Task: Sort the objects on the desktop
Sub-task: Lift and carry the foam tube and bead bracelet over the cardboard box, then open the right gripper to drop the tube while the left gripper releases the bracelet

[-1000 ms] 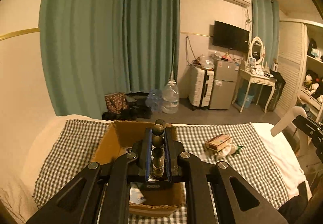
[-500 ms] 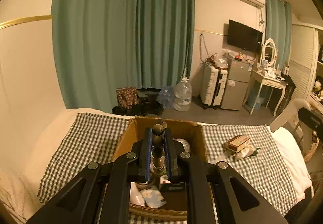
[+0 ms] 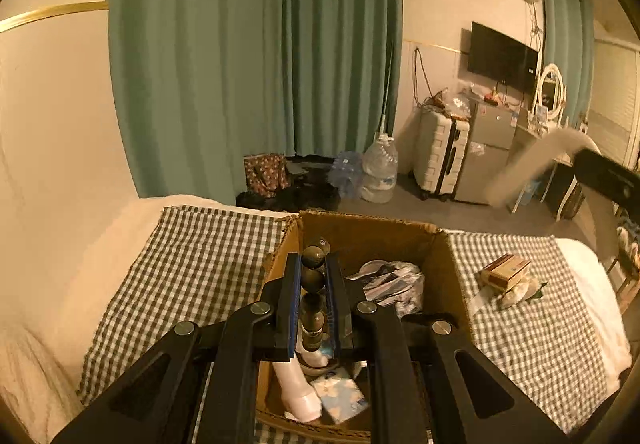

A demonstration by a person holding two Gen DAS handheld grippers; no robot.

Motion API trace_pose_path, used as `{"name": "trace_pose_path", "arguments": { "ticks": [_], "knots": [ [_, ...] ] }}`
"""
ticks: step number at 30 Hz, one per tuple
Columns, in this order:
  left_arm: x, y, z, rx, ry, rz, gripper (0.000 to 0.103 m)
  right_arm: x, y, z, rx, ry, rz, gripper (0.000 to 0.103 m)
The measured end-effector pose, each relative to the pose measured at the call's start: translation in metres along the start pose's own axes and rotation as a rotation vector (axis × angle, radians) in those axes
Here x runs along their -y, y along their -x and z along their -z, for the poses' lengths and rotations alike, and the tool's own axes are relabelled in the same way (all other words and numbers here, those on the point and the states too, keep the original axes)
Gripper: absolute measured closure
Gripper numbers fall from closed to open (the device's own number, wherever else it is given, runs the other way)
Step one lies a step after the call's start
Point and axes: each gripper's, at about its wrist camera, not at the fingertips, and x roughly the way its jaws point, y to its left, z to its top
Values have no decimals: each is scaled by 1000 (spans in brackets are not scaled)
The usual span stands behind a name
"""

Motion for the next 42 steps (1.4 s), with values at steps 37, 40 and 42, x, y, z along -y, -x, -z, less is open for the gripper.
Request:
{"name": "trace_pose_path", "arguments": {
  "ticks": [37, 40, 42],
  "knots": [
    [-14, -92, 37, -169, 11, 19, 67, -3, -148, 69, -282, -28, -61, 60],
    [-11, -83, 29, -152, 13, 16, 67, -1, -136, 62, -259, -38, -53, 60],
    [-9, -75, 23, -137, 17, 21, 62, 3, -123, 56, -240, -46, -41, 60]
  ]
}}
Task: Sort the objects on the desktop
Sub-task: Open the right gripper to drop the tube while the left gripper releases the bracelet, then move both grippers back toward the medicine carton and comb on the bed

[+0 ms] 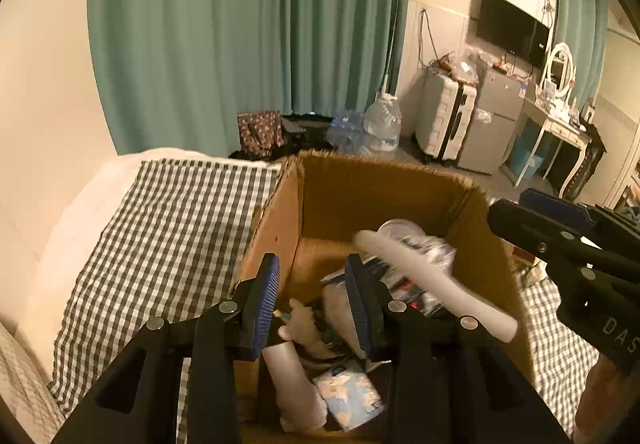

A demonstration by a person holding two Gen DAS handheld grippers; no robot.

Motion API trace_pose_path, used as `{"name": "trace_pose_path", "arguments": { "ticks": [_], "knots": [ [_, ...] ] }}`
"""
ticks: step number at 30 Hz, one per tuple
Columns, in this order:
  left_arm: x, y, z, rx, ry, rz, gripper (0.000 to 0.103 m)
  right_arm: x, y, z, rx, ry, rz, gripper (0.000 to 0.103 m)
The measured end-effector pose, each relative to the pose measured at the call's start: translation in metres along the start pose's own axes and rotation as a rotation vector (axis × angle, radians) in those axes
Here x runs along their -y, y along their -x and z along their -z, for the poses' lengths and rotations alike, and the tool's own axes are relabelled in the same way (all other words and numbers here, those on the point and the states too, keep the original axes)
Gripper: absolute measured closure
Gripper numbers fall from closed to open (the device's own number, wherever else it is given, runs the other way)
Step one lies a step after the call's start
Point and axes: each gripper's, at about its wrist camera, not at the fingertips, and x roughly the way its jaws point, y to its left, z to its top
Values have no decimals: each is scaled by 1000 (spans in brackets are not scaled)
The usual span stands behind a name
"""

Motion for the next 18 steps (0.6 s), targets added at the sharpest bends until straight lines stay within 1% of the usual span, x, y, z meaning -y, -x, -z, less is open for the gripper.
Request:
{"name": "trace_pose_path", "arguments": {
  "ticks": [2, 7, 11, 18],
  "knots": [
    [5, 11, -3, 20, -4, 5, 57, 5, 15, -3, 17, -10, 14, 60],
    [25, 38, -11, 67, -45, 14, 57, 24, 52, -8, 54, -55, 45, 59],
    [39, 60, -17, 103, -56, 36, 53, 35, 81, -9, 87, -71, 70, 57],
    [68, 90, -26, 153, -91, 51, 51, 63, 135, -6, 132, -105, 123, 55]
  ]
}}
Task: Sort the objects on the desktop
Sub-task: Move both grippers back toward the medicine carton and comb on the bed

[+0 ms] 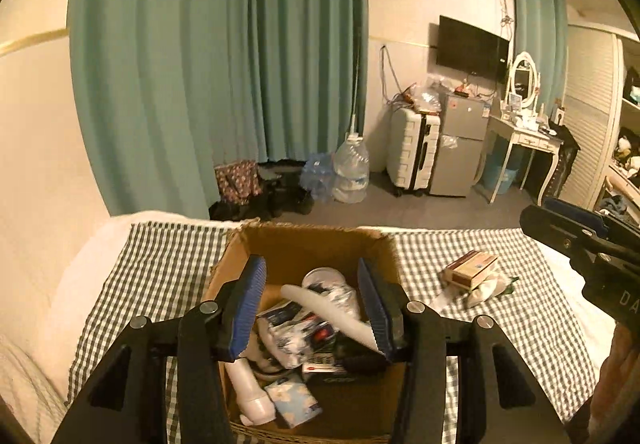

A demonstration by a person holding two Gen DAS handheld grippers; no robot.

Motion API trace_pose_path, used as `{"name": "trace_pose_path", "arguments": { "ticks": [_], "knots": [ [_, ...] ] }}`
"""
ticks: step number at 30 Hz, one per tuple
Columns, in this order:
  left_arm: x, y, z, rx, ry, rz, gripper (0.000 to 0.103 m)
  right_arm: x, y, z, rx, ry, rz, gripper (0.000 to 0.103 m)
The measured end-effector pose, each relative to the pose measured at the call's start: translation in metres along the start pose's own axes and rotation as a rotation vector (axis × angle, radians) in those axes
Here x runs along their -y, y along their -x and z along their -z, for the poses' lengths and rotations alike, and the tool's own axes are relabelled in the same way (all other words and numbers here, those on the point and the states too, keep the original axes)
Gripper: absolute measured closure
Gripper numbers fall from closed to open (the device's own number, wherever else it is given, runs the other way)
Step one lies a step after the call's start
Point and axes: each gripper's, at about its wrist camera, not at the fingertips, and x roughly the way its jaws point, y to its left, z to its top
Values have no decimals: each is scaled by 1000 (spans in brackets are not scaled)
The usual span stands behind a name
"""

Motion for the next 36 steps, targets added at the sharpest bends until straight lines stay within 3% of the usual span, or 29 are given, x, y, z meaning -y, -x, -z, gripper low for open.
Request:
{"name": "trace_pose_path", "arguments": {
  "ticks": [9, 12, 14, 16, 21, 27, 31, 36],
  "knots": [
    [26, 33, -17, 65, 10, 1, 32, 40, 54, -4, 54, -50, 49, 48],
    [41, 45, -20, 88, 1, 11, 22, 51, 73, -4, 74, -60, 67, 40],
    [54, 56, -23, 119, -11, 13, 16, 61, 87, -4, 91, -70, 84, 28],
    [67, 64, -25, 140, -21, 19, 12, 71, 101, -4, 113, -80, 103, 22],
    [101, 85, -30, 191, -57, 30, 3, 102, 128, -1, 128, -120, 142, 13],
    [127, 99, -33, 217, -56, 39, 0, 135, 161, 3, 144, -166, 182, 0],
    [144, 102, -33, 205, -54, 45, 0, 142, 171, -1, 98, -101, 178, 0],
    [159, 106, -34, 197, -49, 59, 0, 151, 193, -1, 132, -45, 221, 0]
  ]
}}
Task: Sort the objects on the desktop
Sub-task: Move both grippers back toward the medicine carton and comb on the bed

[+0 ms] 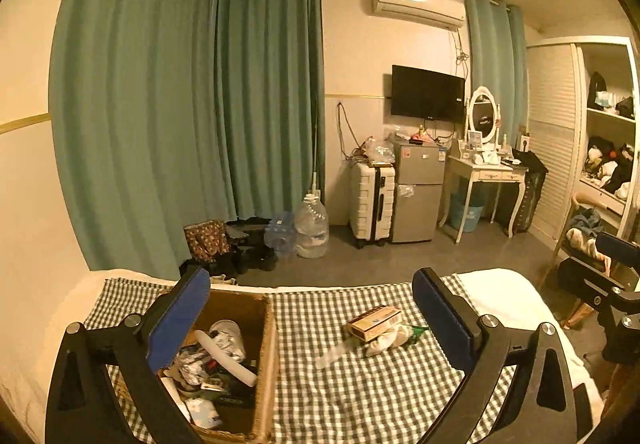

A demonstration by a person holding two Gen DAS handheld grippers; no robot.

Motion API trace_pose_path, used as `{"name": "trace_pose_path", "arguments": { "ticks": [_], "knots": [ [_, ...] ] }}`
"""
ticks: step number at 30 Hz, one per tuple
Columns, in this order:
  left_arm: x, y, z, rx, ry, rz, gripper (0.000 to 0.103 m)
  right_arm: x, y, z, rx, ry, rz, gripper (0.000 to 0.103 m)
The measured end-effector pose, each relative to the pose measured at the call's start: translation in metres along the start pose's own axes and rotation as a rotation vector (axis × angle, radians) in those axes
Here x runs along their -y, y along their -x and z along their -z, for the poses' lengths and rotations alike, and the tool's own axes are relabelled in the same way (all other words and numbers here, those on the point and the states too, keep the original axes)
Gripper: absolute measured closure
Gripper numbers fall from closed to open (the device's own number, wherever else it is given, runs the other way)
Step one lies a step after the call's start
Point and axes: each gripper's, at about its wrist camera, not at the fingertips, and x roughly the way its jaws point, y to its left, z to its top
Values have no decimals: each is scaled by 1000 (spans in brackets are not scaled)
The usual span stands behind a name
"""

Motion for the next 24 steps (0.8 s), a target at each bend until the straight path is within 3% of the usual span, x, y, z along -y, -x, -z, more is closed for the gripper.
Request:
{"name": "trace_pose_path", "arguments": {
  "ticks": [8, 13, 24],
  "knots": [
    [26, -14, 1, -13, -10, -3, 0, 39, 9, 13, 2, -71, 14, 0],
    [34, -38, 9, -54, -5, 1, 0, 65, -4, 28, -34, -110, 20, 0],
    [41, -101, 24, -107, -6, -11, 0, 81, -47, 55, -96, -77, 34, 0]
  ]
}}
